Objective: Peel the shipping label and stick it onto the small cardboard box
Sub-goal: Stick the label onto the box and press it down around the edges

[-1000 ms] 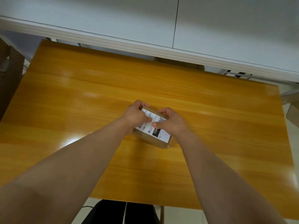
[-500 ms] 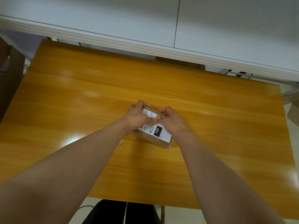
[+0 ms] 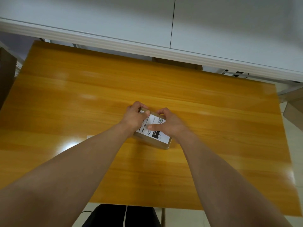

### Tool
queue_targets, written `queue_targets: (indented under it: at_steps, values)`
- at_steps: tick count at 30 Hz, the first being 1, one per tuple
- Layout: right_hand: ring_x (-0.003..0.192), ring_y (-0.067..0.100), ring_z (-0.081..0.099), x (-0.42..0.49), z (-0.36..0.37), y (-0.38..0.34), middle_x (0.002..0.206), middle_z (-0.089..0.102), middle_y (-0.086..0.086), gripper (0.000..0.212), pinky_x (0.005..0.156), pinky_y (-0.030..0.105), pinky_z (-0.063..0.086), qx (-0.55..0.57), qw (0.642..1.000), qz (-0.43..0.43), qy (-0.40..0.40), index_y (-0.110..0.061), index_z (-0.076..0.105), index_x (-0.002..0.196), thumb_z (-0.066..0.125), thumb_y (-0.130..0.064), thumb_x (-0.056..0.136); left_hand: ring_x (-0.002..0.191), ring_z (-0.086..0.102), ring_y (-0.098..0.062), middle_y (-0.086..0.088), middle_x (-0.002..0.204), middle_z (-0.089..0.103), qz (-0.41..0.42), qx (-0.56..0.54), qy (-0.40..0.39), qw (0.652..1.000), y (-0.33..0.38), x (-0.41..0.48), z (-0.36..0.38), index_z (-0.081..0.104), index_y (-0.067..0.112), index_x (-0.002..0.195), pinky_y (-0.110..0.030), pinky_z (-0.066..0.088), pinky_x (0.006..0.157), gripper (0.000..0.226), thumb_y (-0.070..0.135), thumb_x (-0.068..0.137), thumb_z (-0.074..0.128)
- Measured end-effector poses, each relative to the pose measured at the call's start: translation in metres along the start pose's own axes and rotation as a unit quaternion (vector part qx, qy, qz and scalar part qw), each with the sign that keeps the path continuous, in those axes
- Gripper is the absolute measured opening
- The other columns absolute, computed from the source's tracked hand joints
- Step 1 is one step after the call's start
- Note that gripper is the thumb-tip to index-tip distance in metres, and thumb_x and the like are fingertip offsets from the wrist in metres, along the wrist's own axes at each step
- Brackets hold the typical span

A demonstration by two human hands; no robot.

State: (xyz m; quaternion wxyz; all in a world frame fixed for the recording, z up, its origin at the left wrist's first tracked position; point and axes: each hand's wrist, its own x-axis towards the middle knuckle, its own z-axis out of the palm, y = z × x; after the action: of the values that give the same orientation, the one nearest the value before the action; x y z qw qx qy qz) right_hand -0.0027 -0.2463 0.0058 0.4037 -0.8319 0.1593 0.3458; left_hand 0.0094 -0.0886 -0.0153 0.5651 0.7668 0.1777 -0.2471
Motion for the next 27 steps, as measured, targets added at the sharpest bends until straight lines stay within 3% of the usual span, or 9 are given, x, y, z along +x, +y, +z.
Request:
queue_targets:
  at_steps: [5,8,11,14,17,19,23,25,27]
  values:
    - [0.098,0.024,0.070,0.007,0.002,-0.006,0.099,0.074,-0.001,0.063,0.077,0.037,0.059,0.015,0.999,0.037,0.004,-0.031,0.054,0.114,0.092,-0.031,0.063,0.067,0.058,-0.015,-0.007,0.091,0.064,0.018,-0.044,-0.012,0.999,0.000,-0.004,-0.004,0.059,0.019,0.104,-0.018,0.045,0.043,0.014,0.020,0.105,0.045]
    - [0.110,0.025,0.064,0.014,0.008,-0.005,0.099,0.073,-0.001,0.046,0.085,0.045,0.059,0.046,0.997,0.053,0.031,-0.037,0.055,0.100,0.086,-0.036,0.065,0.068,0.057,-0.017,0.000,0.084,0.061,0.016,-0.049,-0.018,0.999,-0.001,-0.005,-0.004,0.059,0.024,0.100,-0.024,0.045,0.050,0.017,0.021,0.106,0.043]
    - [0.111,0.028,0.065,0.018,0.011,-0.005,0.098,0.074,0.001,0.020,0.087,0.045,0.059,0.089,0.992,0.060,0.069,-0.034,0.059,0.088,0.075,-0.037,0.076,0.068,0.055,-0.017,0.001,0.081,0.059,0.013,-0.049,-0.022,0.998,-0.001,-0.003,-0.004,0.059,0.027,0.096,-0.027,0.043,0.055,0.019,0.022,0.105,0.044]
    - [0.113,0.029,0.061,0.018,0.012,-0.004,0.095,0.074,0.000,0.010,0.094,0.048,0.054,0.079,0.992,0.042,0.086,-0.036,0.059,0.081,0.062,-0.045,0.080,0.070,0.055,-0.018,0.002,0.079,0.060,0.005,-0.056,-0.017,0.998,0.000,-0.003,-0.004,0.060,0.030,0.091,-0.028,0.043,0.057,0.022,0.022,0.105,0.045]
    - [0.109,0.031,0.065,0.017,0.011,0.004,0.107,0.072,0.002,0.014,0.096,0.049,0.053,0.064,0.992,0.022,0.107,-0.042,0.060,0.083,0.055,-0.056,0.082,0.077,0.058,-0.022,0.000,0.085,0.064,-0.008,-0.061,-0.006,0.998,0.000,-0.004,-0.002,0.060,0.031,0.092,-0.030,0.045,0.061,0.021,0.023,0.104,0.045]
    - [0.112,0.030,0.063,0.009,0.006,0.007,0.121,0.064,0.003,0.030,0.091,0.046,0.056,0.074,0.988,0.026,0.131,-0.049,0.059,0.099,0.061,-0.063,0.073,0.078,0.058,-0.022,-0.002,0.088,0.064,-0.020,-0.074,0.012,0.997,0.001,-0.005,-0.001,0.059,0.028,0.097,-0.029,0.045,0.061,0.017,0.025,0.105,0.044]
    - [0.102,0.024,0.065,-0.007,-0.001,0.013,0.134,0.056,0.006,0.065,0.073,0.032,0.053,0.076,0.989,0.025,0.124,-0.028,0.045,0.141,0.075,-0.040,0.084,0.081,0.056,-0.021,-0.007,0.104,0.063,-0.029,-0.069,0.033,0.997,0.001,-0.008,0.001,0.055,0.026,0.107,-0.030,0.046,0.062,0.014,0.026,0.105,0.041]
    - [0.104,0.024,0.066,-0.010,-0.002,0.014,0.135,0.058,0.007,0.069,0.077,0.034,0.054,0.078,0.990,0.010,0.118,-0.022,0.040,0.146,0.075,-0.029,0.087,0.096,0.056,-0.027,-0.011,0.121,0.057,0.013,0.014,0.051,0.999,-0.004,-0.006,0.003,0.055,0.032,0.108,-0.036,0.051,0.075,0.017,0.025,0.104,0.040]
    - [0.103,0.026,0.068,-0.008,-0.002,0.012,0.131,0.061,0.010,0.070,0.076,0.036,0.057,0.082,0.990,0.002,0.119,-0.021,0.038,0.147,0.075,-0.026,0.088,0.119,0.048,-0.033,-0.008,0.137,0.046,0.064,0.133,0.047,0.988,-0.003,-0.006,0.003,0.057,0.037,0.118,-0.050,0.044,0.100,0.025,0.024,0.101,0.043]
